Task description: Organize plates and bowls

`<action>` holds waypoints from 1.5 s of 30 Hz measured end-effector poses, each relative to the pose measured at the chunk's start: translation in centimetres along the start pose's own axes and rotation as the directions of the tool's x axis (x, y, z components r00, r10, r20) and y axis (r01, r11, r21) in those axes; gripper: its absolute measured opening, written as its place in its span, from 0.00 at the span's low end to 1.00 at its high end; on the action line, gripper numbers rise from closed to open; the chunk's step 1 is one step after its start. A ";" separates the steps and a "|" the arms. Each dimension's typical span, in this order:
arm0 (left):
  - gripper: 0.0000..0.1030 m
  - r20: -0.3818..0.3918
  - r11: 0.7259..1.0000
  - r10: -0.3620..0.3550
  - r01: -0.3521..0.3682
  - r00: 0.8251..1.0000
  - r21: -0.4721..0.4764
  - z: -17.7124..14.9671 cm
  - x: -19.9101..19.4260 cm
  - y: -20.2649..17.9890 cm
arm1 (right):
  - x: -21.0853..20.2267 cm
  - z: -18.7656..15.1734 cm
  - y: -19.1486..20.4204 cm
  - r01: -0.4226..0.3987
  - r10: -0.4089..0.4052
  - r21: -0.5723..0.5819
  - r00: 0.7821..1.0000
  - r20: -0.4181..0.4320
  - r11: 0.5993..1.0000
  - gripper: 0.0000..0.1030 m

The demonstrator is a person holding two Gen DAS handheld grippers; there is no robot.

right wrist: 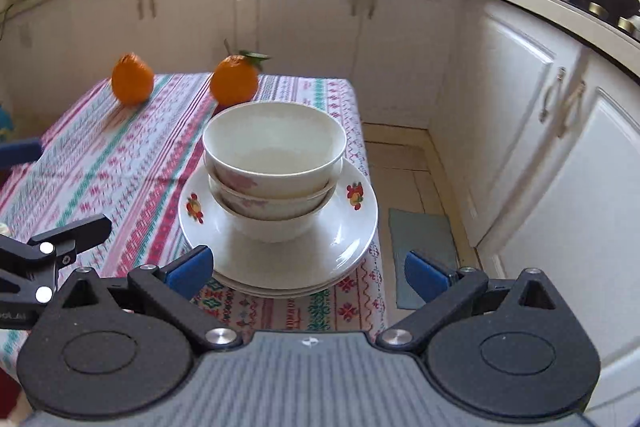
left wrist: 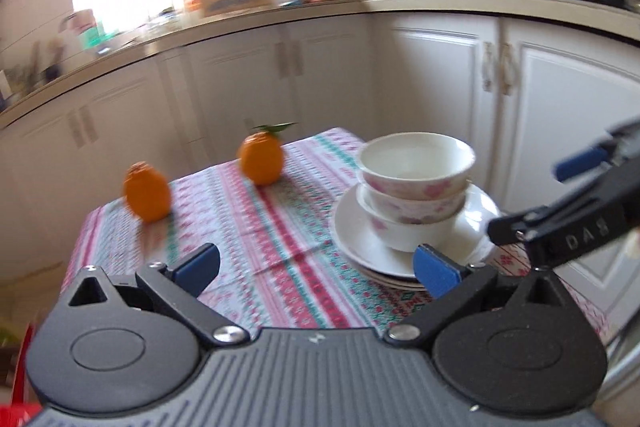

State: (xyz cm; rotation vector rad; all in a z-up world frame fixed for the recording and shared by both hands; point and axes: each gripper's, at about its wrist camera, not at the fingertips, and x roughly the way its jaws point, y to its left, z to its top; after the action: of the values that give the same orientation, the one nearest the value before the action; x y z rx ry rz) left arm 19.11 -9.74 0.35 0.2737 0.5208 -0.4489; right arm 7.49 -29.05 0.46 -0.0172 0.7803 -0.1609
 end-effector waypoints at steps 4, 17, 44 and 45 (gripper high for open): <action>0.99 -0.027 0.995 0.075 -0.077 0.997 -0.070 0.6 -1.8 0.8 | -2.6 0.2 1.4 0.037 -0.039 0.038 0.997 0.069 0.999 1.00; 0.99 -0.020 0.978 0.120 -0.122 0.993 -0.169 0.7 -4.4 1.9 | -5.7 0.1 2.6 0.056 -0.065 0.070 0.989 0.133 0.996 1.00; 0.99 -0.034 0.969 0.122 -0.127 0.992 -0.214 0.4 -4.2 2.1 | -5.6 0.3 3.6 0.067 -0.072 0.041 0.987 0.142 0.997 1.00; 0.99 -0.036 0.968 0.122 -0.127 0.992 -0.215 0.5 -4.2 2.1 | -5.6 0.3 3.6 0.068 -0.073 0.040 0.987 0.142 0.997 1.00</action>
State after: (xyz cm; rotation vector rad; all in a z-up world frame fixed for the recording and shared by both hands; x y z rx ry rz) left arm 17.04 -6.65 3.27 0.1007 0.5661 -0.2644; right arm 4.29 -24.70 4.35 -0.0228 0.6336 -0.2379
